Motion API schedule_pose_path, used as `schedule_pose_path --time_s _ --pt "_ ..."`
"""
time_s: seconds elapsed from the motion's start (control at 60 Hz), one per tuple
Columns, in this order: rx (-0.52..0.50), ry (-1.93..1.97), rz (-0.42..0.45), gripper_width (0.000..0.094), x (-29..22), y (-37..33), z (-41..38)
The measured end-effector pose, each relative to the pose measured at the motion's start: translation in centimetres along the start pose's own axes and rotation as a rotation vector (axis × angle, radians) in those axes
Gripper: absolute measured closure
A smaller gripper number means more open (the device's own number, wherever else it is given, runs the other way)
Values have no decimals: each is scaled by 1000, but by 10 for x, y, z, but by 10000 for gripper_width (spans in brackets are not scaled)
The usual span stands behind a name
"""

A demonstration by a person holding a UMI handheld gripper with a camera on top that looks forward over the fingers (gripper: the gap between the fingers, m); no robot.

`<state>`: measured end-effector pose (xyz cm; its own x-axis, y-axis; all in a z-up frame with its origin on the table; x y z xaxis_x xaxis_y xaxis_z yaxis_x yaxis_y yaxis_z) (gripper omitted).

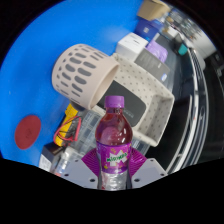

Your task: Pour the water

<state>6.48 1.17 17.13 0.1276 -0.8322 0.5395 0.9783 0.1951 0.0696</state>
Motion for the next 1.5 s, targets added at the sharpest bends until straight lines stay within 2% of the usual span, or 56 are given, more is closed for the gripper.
schedule_pose_path --time_s 0.083,0.183,0.2,0.383,0.567,0.683,0.75,0.783,0.9,0.917,0.933,0.983,1.05,1.067,1.083,1.2,1.233,1.433,1.5 --pt "35 -114 16 602 -4 5 7" --pt "23 -155 12 601 -8 8 8" --pt "21 -161 10 566 -8 9 7" --pt "13 -83 17 582 -9 5 7" --pt "-74 433 -24 583 5 -6 10" --pt "-162 885 -19 580 19 -14 15" --pt "-170 1149 -24 581 15 -16 18" --pt "-202 1292 3 580 29 -18 20" --pt "-281 1751 -3 582 43 -22 14" --pt "-262 1806 -39 583 27 -27 15" --pt "-295 1860 -6 583 42 -21 7" --pt "-317 1983 14 582 49 -17 -5" --pt "-343 2072 22 582 50 -16 -20" --pt "-311 2078 -26 581 30 -27 -15" --pt "-336 2090 -2 581 40 -21 -26" --pt "-362 2097 -13 580 27 -20 -55" --pt "-314 2105 6 580 25 -22 -55" --pt "-294 2103 12 581 25 -28 -58" --pt "-286 2096 15 517 24 -30 -57"
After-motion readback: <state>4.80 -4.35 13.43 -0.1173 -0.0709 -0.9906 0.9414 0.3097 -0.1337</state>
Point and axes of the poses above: the point between the fingertips, and its own axes, seen from behind it with the camera up: z to the right, x down, y forward, the way the camera looks, the point moved 10 cm from there along -y, backward, against the way the camera looks
